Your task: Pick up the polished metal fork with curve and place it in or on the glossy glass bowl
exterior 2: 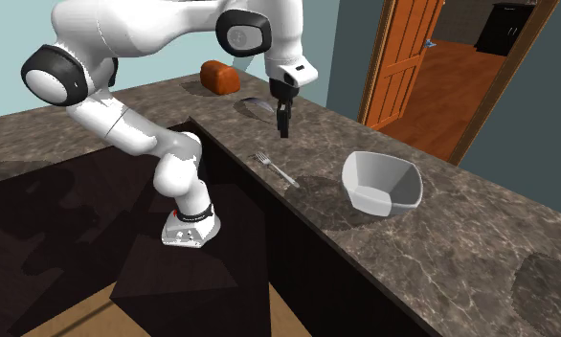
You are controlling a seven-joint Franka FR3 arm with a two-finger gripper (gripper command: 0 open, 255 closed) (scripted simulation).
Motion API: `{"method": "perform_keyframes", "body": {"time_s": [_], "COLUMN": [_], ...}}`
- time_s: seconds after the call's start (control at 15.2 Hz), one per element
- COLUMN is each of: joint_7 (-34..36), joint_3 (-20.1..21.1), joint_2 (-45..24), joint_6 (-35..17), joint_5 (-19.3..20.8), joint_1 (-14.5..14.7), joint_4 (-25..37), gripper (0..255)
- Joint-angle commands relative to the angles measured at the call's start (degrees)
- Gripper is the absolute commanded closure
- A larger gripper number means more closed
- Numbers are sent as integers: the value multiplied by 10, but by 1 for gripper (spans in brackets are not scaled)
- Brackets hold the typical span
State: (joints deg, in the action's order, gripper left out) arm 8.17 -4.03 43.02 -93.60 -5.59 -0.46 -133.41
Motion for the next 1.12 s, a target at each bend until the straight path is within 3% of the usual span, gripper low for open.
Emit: {"method": "perform_keyframes", "body": {"time_s": [0.0, 0.59, 0.99, 1.06], "joint_7": [0, 288, 486, 492], "joint_3": [0, 139, 248, 252], "joint_2": [0, 70, 65, 64], "joint_6": [0, -69, -120, -122], "joint_5": [0, -63, -137, -140], "joint_1": [0, -50, -63, -63], "joint_4": [0, -166, -234, -235], "gripper": [0, 0, 0, 0]}}
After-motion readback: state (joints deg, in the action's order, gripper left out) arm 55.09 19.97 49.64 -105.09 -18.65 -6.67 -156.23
